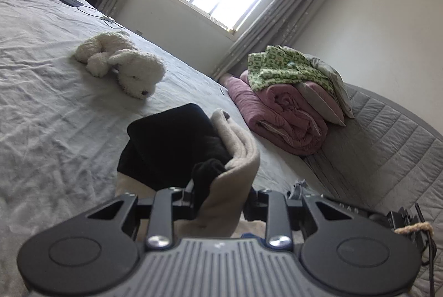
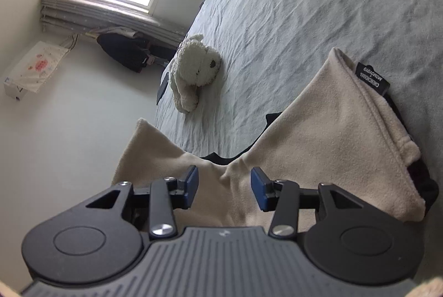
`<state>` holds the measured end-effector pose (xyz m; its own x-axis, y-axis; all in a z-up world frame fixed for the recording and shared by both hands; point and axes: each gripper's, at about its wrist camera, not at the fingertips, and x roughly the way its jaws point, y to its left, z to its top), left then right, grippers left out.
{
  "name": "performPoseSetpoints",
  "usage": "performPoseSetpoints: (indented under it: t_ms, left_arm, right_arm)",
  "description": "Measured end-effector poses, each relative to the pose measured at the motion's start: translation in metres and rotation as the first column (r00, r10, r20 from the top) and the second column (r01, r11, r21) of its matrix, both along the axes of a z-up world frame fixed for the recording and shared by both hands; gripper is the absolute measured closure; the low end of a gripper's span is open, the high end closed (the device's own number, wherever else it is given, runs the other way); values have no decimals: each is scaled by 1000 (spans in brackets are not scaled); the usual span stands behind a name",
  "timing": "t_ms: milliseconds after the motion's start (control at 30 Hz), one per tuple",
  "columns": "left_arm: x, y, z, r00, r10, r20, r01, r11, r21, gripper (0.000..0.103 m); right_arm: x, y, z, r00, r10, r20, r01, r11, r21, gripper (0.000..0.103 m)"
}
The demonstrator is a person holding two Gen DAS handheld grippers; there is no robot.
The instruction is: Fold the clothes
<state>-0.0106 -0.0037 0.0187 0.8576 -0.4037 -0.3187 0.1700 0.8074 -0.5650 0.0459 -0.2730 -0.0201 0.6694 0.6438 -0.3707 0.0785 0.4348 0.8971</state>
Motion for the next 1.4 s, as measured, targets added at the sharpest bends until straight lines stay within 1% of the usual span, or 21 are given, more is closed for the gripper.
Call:
performPoseSetpoints:
  t_ms: [133,267,433,467,533,600,667,700,800,1000,1033,1100,1167,1200,1300,1400]
  left_arm:
    - [6,-17,-8,997,-70,-19,71,997,37,73]
    - [7,-35,-18,990,-138,-29,140,984,107,73]
    - [9,-54,-33,967,-238,-90,251,950,185,66]
    - [8,-58,-36,962,-253,-101,268,943,199,63]
    - [4,-60,-37,954,-288,-90,300,930,210,57]
    - [1,-61,-35,941,-330,-73,338,919,203,47]
    - [-1,-59,-33,915,-400,-61,404,901,156,45]
    - [-3,-59,-32,906,-420,-56,423,893,152,43]
    - [-10,-59,-30,885,-463,-40,462,868,183,43]
    - [-15,-47,-19,849,-528,-2,521,837,166,43]
    - [-17,-44,-17,843,-538,7,530,833,160,43]
    - [-21,-39,-11,830,-557,25,548,822,154,42]
    - [-24,-33,-7,820,-570,42,558,815,158,42]
    - [-24,-30,-5,819,-572,47,559,814,159,42]
    - [-22,-18,-3,827,-559,58,546,825,147,42]
    - [-17,-5,1,856,-512,75,499,855,141,44]
  right_arm:
    - [1,-16,0,999,-49,-13,50,997,57,49]
    - [4,-23,-3,998,-62,-31,65,995,79,44]
    - [9,-23,-12,995,-53,-83,59,995,75,43]
    - [10,-23,-13,994,-53,-94,60,996,70,42]
    - [11,-23,-14,993,-52,-108,57,997,45,42]
    - [12,-22,-14,992,-47,-116,50,998,24,42]
    - [12,-21,-14,992,-35,-123,37,999,7,42]
    - [12,-20,-13,992,-29,-123,28,1000,-5,42]
    - [14,-15,-11,993,-7,-114,1,999,-50,42]
    - [12,0,-8,996,41,-82,-55,981,-185,42]
    - [12,3,-7,996,47,-75,-61,977,-206,44]
    - [13,9,-5,997,52,-62,-66,963,-261,52]
    - [12,13,-4,997,62,-46,-73,946,-315,71]
    - [12,16,-4,997,66,-37,-75,938,-340,76]
    - [8,21,-1,997,74,3,-67,918,-390,80]
    - [10,21,10,994,76,73,-43,925,-377,82]
